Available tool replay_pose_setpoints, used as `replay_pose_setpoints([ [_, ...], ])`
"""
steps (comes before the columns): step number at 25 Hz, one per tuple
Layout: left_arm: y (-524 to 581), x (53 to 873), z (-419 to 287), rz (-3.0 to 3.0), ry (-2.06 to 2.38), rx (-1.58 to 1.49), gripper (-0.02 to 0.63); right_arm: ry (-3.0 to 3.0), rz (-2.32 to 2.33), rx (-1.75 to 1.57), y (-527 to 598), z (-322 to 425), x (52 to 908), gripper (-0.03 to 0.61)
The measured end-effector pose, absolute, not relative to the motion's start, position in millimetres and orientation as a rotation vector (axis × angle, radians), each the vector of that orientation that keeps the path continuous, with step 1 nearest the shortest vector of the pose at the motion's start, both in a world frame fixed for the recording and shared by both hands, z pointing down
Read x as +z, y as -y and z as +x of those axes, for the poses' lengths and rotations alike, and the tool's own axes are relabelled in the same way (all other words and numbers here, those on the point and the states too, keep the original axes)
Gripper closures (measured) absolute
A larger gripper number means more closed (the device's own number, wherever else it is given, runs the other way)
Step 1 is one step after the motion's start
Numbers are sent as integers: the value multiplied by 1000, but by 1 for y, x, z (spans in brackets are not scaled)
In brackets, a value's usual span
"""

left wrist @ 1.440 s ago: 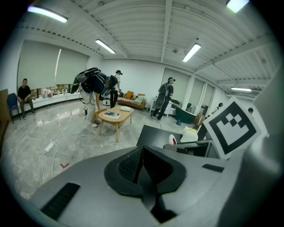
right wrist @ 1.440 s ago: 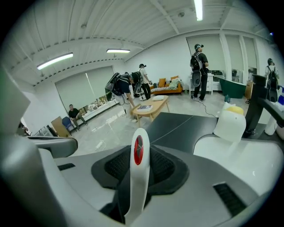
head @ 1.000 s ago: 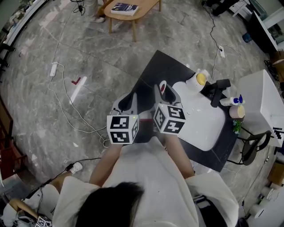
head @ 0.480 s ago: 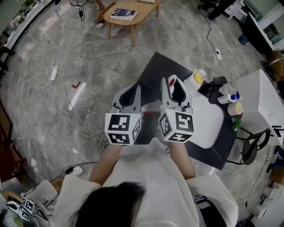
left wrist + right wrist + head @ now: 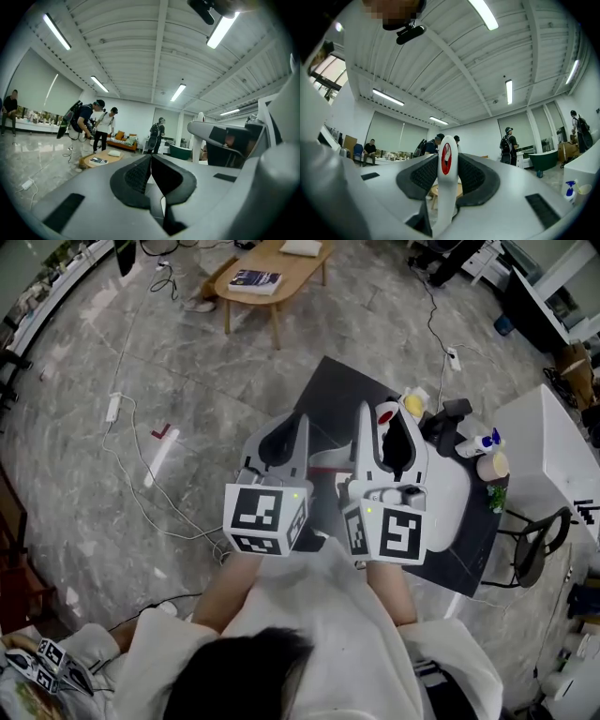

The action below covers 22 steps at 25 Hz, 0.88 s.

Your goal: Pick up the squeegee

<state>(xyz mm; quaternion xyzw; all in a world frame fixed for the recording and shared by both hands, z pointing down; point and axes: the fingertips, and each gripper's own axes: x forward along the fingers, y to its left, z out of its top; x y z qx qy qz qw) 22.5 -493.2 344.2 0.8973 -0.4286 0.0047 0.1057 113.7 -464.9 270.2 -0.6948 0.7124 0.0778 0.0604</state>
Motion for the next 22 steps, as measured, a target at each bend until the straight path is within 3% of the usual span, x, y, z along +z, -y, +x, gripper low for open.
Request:
replay_pose_setpoints([
  [22, 464, 321, 19, 2706, 1277, -44, 588, -2189, -2115, 259, 433, 100, 272, 436],
])
